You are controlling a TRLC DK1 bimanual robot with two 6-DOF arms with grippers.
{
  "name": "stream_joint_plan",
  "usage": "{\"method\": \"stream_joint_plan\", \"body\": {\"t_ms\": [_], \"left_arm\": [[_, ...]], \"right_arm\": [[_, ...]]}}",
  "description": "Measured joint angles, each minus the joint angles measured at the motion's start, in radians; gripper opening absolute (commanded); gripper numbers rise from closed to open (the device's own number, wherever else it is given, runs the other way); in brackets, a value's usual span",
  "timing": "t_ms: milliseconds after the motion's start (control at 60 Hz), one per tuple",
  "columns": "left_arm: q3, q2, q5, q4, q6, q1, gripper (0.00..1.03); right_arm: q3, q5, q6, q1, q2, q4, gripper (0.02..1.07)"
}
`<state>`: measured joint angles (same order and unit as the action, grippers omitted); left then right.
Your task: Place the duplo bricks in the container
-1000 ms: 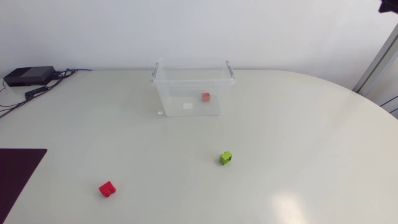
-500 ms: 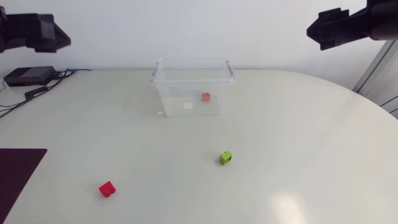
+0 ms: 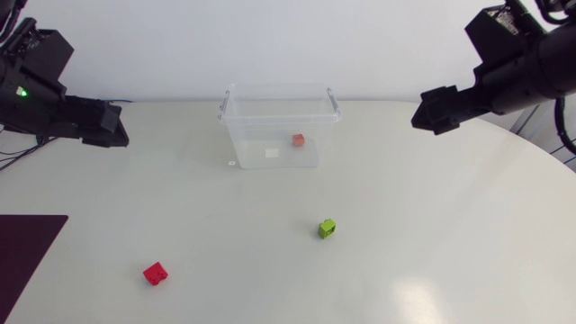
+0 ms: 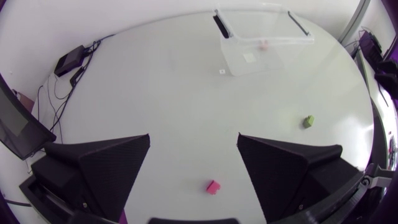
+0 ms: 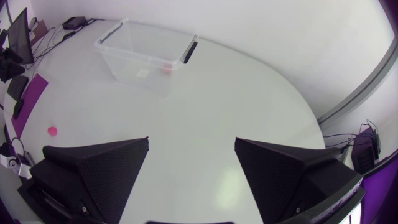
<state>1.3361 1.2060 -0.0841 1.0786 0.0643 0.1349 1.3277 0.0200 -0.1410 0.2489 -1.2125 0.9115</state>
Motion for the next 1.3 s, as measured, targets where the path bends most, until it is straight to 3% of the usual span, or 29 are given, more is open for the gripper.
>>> {"method": "stream_joint_plan", "body": {"t_ms": [300, 567, 883, 1300], "left_arm": [[-0.12, 0.092, -0.001, 0.054, 0.147, 0.01, 0.99], [-0.222, 0.212, -0.012, 0.064, 0.357, 0.085, 0.96], [-0.375, 0.224, -0.049, 0.0, 0.404, 0.17, 0.96], [-0.49, 0.273, -0.048, -0.129, 0.465, 0.18, 0.96]], "right_arm": [[-0.064, -0.098, -0.002, -0.028, -0.034, 0.022, 1.02], [-0.143, -0.176, -0.006, -0.023, -0.038, 0.036, 1.02], [-0.267, -0.182, -0.051, 0.02, -0.088, -0.006, 1.02], [-0.341, -0.199, -0.1, 0.096, -0.209, -0.109, 1.02]]}}
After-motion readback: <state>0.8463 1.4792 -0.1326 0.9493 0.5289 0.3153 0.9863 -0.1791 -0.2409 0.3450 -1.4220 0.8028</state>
